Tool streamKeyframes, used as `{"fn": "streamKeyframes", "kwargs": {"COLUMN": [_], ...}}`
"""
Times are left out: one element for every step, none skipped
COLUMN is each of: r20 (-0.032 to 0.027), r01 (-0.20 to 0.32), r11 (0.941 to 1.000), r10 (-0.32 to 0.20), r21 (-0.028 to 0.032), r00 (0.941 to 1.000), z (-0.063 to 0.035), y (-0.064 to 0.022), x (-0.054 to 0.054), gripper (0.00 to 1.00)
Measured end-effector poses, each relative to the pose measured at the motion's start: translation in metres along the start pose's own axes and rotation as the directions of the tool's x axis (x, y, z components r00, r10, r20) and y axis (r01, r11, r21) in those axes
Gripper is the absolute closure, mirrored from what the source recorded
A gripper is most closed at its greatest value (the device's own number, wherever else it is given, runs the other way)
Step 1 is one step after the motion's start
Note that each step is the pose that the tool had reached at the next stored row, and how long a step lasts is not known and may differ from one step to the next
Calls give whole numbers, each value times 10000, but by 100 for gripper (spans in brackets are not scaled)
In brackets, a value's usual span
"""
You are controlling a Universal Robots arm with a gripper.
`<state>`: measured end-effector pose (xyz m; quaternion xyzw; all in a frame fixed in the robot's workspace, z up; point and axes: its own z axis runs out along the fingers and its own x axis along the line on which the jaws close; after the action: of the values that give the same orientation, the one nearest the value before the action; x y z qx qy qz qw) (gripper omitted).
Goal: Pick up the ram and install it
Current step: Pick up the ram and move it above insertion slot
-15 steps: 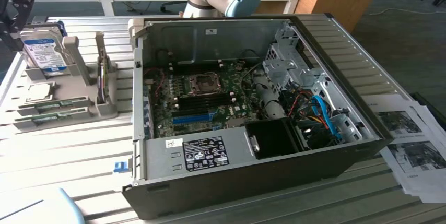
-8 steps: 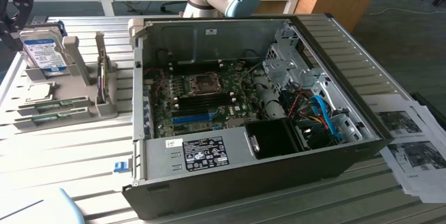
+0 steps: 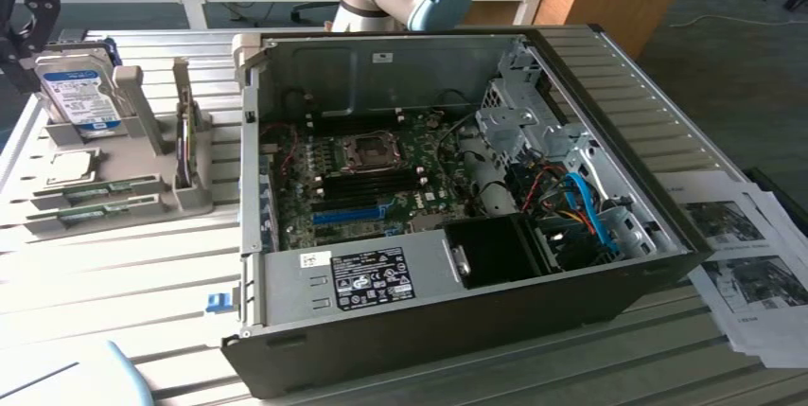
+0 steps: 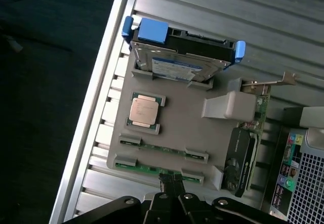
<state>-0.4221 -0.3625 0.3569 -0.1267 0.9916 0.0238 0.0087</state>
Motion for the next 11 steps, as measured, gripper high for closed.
{"fn": "streamKeyframes", "kwargs": {"r20": [-5, -9, -15, -19, -24, -28, -33, -38, -42, -47, -52], "r01": [116, 224, 332, 440, 547, 653, 760, 867, 974, 1086, 1199], "r11": [9999, 9997, 9994, 9990, 9985, 9979, 9971, 9962, 9952, 9941, 9928], "r10": [-116, -224, -332, -440, -547, -653, -760, -867, -974, -1086, -1199], "r21": [-3, -6, -8, -11, -13, -16, -19, -22, -25, -28, -32], "r00": [9999, 9997, 9994, 9990, 9985, 9979, 9971, 9962, 9952, 9941, 9928], "z": [0, 0, 0, 0, 0, 0, 0, 0, 0, 0, 0], "y": [0, 0, 0, 0, 0, 0, 0, 0, 0, 0, 0], "x": [0, 0, 0, 0, 0, 0, 0, 0, 0, 0, 0], "gripper": [91, 91, 91, 91, 91, 91, 91, 91, 91, 91, 91]}}
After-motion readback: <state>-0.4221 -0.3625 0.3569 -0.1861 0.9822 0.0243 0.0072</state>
